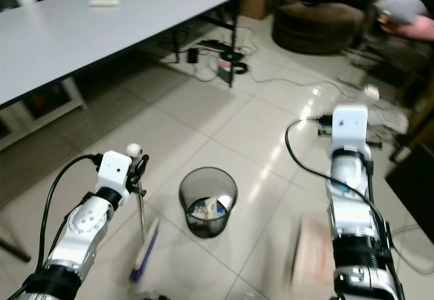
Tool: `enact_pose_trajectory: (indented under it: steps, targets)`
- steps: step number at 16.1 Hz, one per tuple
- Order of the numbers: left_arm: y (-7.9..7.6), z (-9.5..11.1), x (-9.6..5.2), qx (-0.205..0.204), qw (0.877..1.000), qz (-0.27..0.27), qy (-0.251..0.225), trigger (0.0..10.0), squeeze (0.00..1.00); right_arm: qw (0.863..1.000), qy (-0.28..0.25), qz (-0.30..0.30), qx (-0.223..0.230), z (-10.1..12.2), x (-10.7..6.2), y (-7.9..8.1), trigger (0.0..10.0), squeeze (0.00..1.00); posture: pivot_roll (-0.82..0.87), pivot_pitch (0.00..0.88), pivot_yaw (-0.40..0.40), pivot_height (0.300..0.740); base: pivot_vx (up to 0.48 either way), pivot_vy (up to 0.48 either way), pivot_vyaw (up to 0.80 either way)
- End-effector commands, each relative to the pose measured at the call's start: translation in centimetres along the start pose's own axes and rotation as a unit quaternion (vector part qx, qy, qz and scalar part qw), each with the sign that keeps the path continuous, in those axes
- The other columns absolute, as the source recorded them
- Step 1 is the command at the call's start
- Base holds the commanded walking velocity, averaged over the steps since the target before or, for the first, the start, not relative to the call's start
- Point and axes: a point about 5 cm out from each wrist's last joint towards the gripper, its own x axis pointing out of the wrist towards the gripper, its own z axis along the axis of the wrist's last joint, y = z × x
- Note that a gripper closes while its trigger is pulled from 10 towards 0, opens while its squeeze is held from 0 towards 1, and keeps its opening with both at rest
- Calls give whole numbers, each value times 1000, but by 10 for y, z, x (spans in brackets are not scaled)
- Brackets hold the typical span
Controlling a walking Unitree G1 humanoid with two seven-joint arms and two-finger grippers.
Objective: Sweep floor
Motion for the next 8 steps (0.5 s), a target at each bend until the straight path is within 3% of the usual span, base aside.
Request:
enact_pose_trajectory:
  steps: [1, 8]
  targets:
    - [-2, 6, 5, 1, 1000, -12, -12, 10000, 0, 999, -37, -18, 13, 19, 1, -3, 10000, 0, -49, 0, 26, 740, 0, 0, -800]
    - [-6, 7, 3, -12, 999, -34, -18, 10000, 0, 999, -8, 1, 45, 9, -13, 20, 10000, 0, -39, 0, 17, 740, 0, 0, -800]
